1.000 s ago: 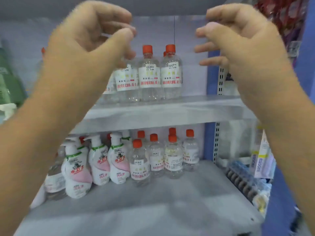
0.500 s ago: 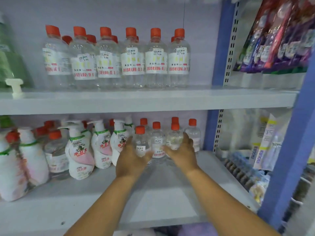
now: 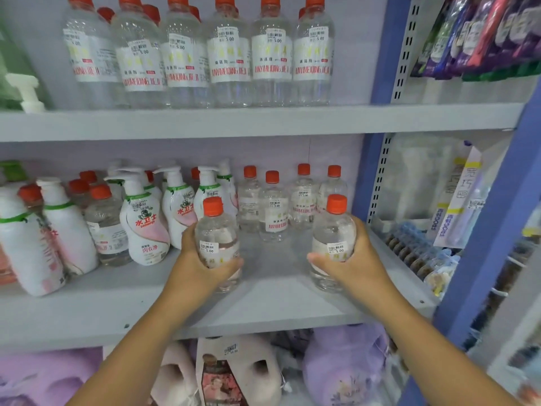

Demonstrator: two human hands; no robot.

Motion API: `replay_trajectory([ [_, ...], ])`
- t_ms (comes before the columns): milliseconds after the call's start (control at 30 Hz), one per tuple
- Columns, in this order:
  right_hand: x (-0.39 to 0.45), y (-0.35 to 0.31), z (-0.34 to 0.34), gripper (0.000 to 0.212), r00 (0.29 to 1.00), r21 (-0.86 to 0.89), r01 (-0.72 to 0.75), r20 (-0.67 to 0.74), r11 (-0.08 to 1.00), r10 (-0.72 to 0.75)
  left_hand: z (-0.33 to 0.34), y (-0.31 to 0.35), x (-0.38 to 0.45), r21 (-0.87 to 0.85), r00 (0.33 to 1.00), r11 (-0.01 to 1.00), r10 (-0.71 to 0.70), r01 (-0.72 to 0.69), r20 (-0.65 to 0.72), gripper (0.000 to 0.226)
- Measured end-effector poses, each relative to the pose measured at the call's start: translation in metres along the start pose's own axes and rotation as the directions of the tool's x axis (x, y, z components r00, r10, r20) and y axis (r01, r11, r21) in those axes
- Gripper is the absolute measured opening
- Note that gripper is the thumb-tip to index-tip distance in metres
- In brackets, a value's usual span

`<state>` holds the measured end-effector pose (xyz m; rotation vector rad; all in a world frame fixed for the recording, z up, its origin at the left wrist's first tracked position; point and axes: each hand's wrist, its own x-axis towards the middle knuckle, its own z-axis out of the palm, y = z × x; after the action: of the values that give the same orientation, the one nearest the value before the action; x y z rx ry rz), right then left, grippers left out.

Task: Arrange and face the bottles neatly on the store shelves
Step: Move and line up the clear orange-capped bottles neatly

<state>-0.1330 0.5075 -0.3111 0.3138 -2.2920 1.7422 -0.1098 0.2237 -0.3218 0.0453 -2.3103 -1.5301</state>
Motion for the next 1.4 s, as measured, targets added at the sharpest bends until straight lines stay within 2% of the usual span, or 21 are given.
replay_trajectory([
  [133, -0.006, 0.003, -0.002, 0.083, 1.0, -0.018, -0.027, 0.011, 0.999, 0.027, -0.008, -0.005, -0.01, 0.003, 0.996, 1.0, -0.014, 0.014, 0.083, 0.091],
  [200, -0.01, 0.006, -0.003, 0.081, 0.997, -0.049, -0.053, 0.046, 0.997, 0.055, -0.012, -0.007, -0.013, -0.018, 0.997, 0.999, -0.025, 0.026, 0.078, 0.085],
  [300, -0.019, 0.001, -0.005, 0.068, 0.997, -0.102, -0.081, 0.008, 0.991, 0.082, -0.013, -0.004, -0.019, -0.033, 0.999, 0.999, -0.02, 0.021, 0.039, 0.072],
  [367, -0.03, -0.007, -0.006, 0.06, 0.997, -0.099, -0.074, -0.001, 0.992, 0.074, -0.013, 0.001, -0.029, -0.042, 1.0, 0.999, -0.016, 0.017, 0.021, 0.071],
  [433, -0.048, -0.02, -0.009, 0.06, 0.998, -0.097, -0.044, 0.037, 0.994, 0.047, -0.017, 0.009, -0.047, -0.059, 0.998, 0.998, 0.001, 0.002, 0.06, 0.071],
  [533, -0.073, -0.047, -0.015, 0.062, 0.993, -0.109, 0.025, 0.118, 0.994, -0.012, -0.025, 0.029, -0.077, -0.029, 0.982, 0.997, 0.078, -0.074, 0.175, 0.077],
  [700, -0.101, -0.104, -0.033, 0.058, 0.984, -0.036, 0.121, 0.137, 0.992, -0.114, -0.05, 0.079, -0.109, -0.028, 0.962, 0.979, 0.202, -0.2, 0.186, 0.076],
  [767, -0.107, -0.138, -0.045, 0.055, 0.974, 0.014, 0.192, 0.122, 0.981, -0.192, -0.067, 0.107, -0.117, -0.071, 0.95, 0.962, 0.271, -0.263, 0.153, 0.078],
  [800, -0.107, -0.157, -0.051, 0.06, 0.966, 0.027, 0.235, 0.106, 0.972, -0.236, -0.074, 0.13, -0.113, -0.087, 0.929, 0.941, 0.338, -0.328, 0.15, 0.082],
  [867, -0.102, -0.193, -0.065, 0.073, 0.946, 0.001, 0.321, 0.038, 0.947, -0.321, -0.094, 0.164, -0.101, -0.005, 0.881, 0.885, 0.465, -0.466, 0.089, 0.088],
  [900, -0.096, -0.21, -0.072, 0.073, 0.927, -0.011, 0.374, 0.014, 0.927, -0.374, -0.099, 0.182, -0.096, 0.016, 0.875, 0.876, 0.482, -0.483, 0.04, 0.081],
  [967, -0.078, -0.238, -0.085, 0.067, 0.883, 0.008, 0.469, -0.004, 0.883, -0.469, -0.101, 0.215, -0.089, -0.002, 0.816, 0.816, 0.578, -0.578, -0.019, 0.065],
  [1033, -0.052, -0.256, -0.095, 0.059, 0.87, 0.024, 0.494, -0.015, 0.869, -0.493, -0.095, 0.244, -0.09, 0.158, 0.766, 0.763, 0.641, -0.627, -0.055, 0.068],
  [1133, -0.005, -0.272, -0.101, 0.056, 0.894, -0.029, 0.445, -0.042, 0.895, -0.446, -0.084, 0.273, -0.066, 0.153, 0.799, 0.803, 0.592, -0.576, -0.102, 0.067],
  [1200, 0.024, -0.273, -0.1, 0.048, 0.917, -0.053, 0.395, -0.036, 0.917, -0.397, -0.073, 0.283, -0.032, 0.207, 0.838, 0.838, 0.533, -0.504, -0.118, 0.071],
  [1300, 0.061, -0.263, -0.095, 0.043, 0.955, -0.107, 0.295, -0.005, 0.95, -0.297, -0.056, 0.283, 0.011, 0.293, 0.896, 0.872, 0.434, -0.393, -0.089, 0.078],
  [1400, 0.096, -0.246, -0.092, 0.042, 0.976, -0.167, 0.218, 0.011, 0.962, -0.219, -0.044, 0.282, 0.044, 0.278, 0.945, 0.915, 0.32, -0.291, -0.063, 0.079],
])
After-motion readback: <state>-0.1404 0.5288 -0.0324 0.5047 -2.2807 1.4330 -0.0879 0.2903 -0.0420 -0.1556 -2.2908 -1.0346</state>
